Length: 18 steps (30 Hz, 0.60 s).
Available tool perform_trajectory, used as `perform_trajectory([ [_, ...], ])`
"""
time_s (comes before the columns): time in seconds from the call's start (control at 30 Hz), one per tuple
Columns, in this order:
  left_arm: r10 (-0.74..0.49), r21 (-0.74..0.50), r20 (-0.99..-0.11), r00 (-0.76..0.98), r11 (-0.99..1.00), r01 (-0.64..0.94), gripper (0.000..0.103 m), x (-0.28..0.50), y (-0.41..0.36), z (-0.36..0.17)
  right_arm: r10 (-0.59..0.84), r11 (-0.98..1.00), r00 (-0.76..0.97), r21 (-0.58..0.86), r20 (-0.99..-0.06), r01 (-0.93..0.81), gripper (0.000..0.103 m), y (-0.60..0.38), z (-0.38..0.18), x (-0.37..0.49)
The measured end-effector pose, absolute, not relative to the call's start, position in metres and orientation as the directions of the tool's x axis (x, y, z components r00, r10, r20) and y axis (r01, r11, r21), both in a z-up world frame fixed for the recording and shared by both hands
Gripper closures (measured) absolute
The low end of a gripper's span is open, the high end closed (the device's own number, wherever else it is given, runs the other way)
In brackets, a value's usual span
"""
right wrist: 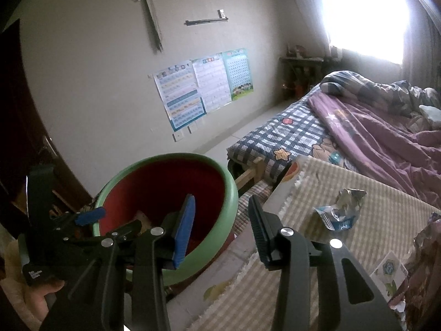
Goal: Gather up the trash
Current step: 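Drop the yellow wrapper and orange bag into the green basin with both grippers, then grasp the dark green snack bag with the left gripper while the right grasps the pink wrapper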
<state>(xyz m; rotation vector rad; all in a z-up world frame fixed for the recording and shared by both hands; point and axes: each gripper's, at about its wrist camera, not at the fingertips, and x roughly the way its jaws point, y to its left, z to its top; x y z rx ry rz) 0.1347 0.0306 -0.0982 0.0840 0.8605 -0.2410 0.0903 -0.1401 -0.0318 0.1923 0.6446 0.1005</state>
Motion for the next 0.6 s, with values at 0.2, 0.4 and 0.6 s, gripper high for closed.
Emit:
perform_trajectory([
  [0.2, -0.189, -0.033, -0.753, 0.631, 0.968, 0.25, 0.017, 0.133, 0.033, -0.097, 0.14, 0.979, 0.793, 0.205, -0.594, -0.02, 0.063, -0.143, -0.032, 0.089],
  [0.4, -0.199, -0.05, -0.746, 0.636, 0.968, 0.244, 0.017, 0.131, 0.035, -0.095, 0.03, 0.973, 0.809, 0.203, -0.587, 0.112, 0.06, -0.195, -0.023, 0.073],
  [0.6, -0.206, -0.051, -0.725, 0.657, 0.968, 0.247, 0.017, 0.123, 0.029, -0.091, -0.125, 0.938, 0.789, 0.188, -0.601, 0.292, 0.056, -0.26, -0.025, 0.026],
])
